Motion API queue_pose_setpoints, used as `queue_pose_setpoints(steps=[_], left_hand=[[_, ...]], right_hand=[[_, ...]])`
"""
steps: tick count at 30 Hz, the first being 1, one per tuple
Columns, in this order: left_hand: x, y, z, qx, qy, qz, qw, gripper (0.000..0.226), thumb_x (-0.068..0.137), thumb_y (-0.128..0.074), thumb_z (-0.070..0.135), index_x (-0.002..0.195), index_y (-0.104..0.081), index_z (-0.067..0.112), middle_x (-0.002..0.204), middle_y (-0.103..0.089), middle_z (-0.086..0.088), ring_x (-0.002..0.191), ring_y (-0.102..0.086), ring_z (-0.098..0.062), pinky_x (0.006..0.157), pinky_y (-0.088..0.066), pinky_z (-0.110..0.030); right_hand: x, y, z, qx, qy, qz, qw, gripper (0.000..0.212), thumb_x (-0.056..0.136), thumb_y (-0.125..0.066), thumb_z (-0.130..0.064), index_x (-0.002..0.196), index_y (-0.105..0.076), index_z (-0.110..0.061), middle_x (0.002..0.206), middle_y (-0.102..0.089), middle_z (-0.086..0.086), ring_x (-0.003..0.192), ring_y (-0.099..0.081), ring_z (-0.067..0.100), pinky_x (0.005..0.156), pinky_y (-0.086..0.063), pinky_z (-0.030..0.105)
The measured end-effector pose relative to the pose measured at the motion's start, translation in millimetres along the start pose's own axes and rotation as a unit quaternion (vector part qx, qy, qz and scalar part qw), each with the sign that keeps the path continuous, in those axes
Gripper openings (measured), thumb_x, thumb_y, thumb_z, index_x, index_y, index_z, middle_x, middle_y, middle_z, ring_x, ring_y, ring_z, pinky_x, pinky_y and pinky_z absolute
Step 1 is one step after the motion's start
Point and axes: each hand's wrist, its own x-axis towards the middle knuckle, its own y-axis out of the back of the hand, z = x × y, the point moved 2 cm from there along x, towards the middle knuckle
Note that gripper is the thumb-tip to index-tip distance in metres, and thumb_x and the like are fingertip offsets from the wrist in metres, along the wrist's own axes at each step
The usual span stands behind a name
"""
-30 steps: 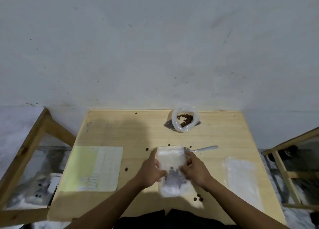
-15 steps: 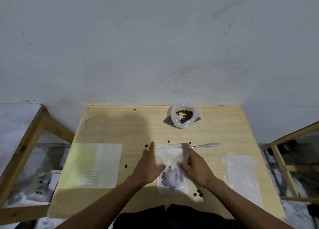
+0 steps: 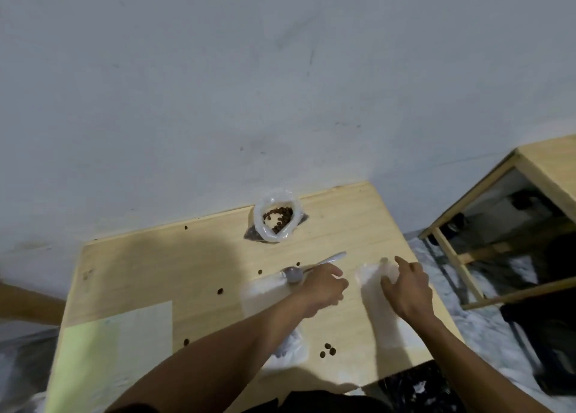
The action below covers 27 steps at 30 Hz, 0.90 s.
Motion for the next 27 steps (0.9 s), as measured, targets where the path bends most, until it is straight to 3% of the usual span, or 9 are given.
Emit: queue_pose_setpoints(steps=[4,6,8,12,16,18,20,23,27], left_hand=[[8.0,-35.4,4.4,-0.008,0.064,-0.063,0.996,0.01,0.094,-0.056,0.012,0.097,-0.05,0.019,0.097,-0.051,-0.006,0.084,-0.053,-0.02,0.076,-0.048,-0.028],[11.3,-48.8,1.5,-0.004,0.083,-0.075,0.994,0.022,0.093,-0.057,0.015,0.114,-0.05,0.016,0.105,-0.05,-0.007,0.09,-0.052,-0.02,0.078,-0.05,-0.027],[16.5,-58.8,-2.8,0.002,0.093,-0.072,0.993,0.058,0.093,-0.058,0.018,0.146,-0.034,0.01,0.122,-0.052,-0.007,0.095,-0.052,-0.018,0.074,-0.052,-0.025],[17.2,-67.7,-4.1,-0.003,0.088,-0.067,0.994,0.07,0.094,-0.058,0.021,0.154,-0.022,0.013,0.146,-0.044,-0.008,0.105,-0.052,-0.018,0.075,-0.05,-0.023],[12.3,-66.9,-4.5,0.003,0.061,-0.035,0.998,0.065,0.092,-0.056,0.021,0.151,-0.028,0.018,0.138,-0.048,-0.005,0.115,-0.052,-0.02,0.092,-0.048,-0.029],[8.5,-60.8,-1.7,0.002,0.024,0.007,1.0,0.049,0.092,-0.055,0.023,0.14,-0.041,0.022,0.13,-0.053,-0.001,0.11,-0.053,-0.017,0.081,-0.045,-0.025],[5.8,-47.4,2.1,-0.022,-0.031,0.074,0.997,0.022,0.093,-0.056,0.023,0.115,-0.055,0.023,0.109,-0.061,0.002,0.094,-0.057,-0.014,0.067,-0.041,-0.02],[-1.4,-13.7,11.7,-0.034,-0.105,0.151,0.982,0.005,0.095,-0.058,0.023,0.09,-0.06,0.023,0.087,-0.062,0.008,0.078,-0.055,-0.007,0.064,-0.04,-0.016],[-14.3,39.6,22.4,-0.015,-0.143,0.187,0.972,0.006,0.091,-0.062,0.027,0.086,-0.065,0.026,0.085,-0.068,0.009,0.082,-0.063,-0.012,0.08,-0.054,-0.032]], right_hand=[[-10.4,3.1,26.5,-0.017,-0.106,-0.036,0.994,0.064,0.093,-0.056,-0.041,0.146,-0.03,-0.014,0.144,-0.031,0.014,0.132,-0.032,0.039,0.104,-0.036,0.05],[-16.6,-0.2,32.7,-0.005,-0.119,-0.057,0.991,0.058,0.094,-0.055,-0.042,0.141,-0.035,-0.015,0.143,-0.031,0.013,0.131,-0.031,0.038,0.104,-0.037,0.05],[-21.6,-2.4,33.9,-0.009,-0.118,-0.066,0.991,0.051,0.094,-0.053,-0.041,0.137,-0.04,-0.016,0.143,-0.032,0.013,0.131,-0.031,0.037,0.103,-0.037,0.048],[-26.7,-4.3,32.0,0.029,-0.124,-0.06,0.99,0.06,0.094,-0.053,-0.039,0.146,-0.032,-0.017,0.148,-0.03,0.012,0.134,-0.029,0.036,0.104,-0.035,0.048],[-32.2,-1.0,27.2,0.048,-0.118,-0.003,0.992,0.062,0.094,-0.054,-0.04,0.147,-0.033,-0.016,0.147,-0.035,0.011,0.135,-0.029,0.035,0.104,-0.034,0.05],[-33.3,4.6,21.3,0.091,-0.1,0.052,0.989,0.049,0.094,-0.057,-0.039,0.135,-0.044,-0.015,0.135,-0.046,0.009,0.128,-0.039,0.034,0.1,-0.037,0.05],[-33.3,12.7,10.6,0.191,-0.066,0.074,0.977,0.03,0.093,-0.061,-0.035,0.114,-0.05,-0.017,0.108,-0.057,0.004,0.103,-0.054,0.029,0.085,-0.044,0.045],[-31.7,25.9,-15.5,0.35,-0.013,0.02,0.936,0.018,0.093,-0.063,-0.021,0.091,-0.05,-0.009,0.078,-0.055,0.003,0.072,-0.055,0.02,0.067,-0.044,0.034],[-31.0,43.9,-62.9,0.449,0.07,-0.09,0.886,0.012,0.095,-0.061,-0.012,0.093,-0.06,0.0,0.08,-0.066,0.016,0.072,-0.063,0.018,0.068,-0.05,0.023]])
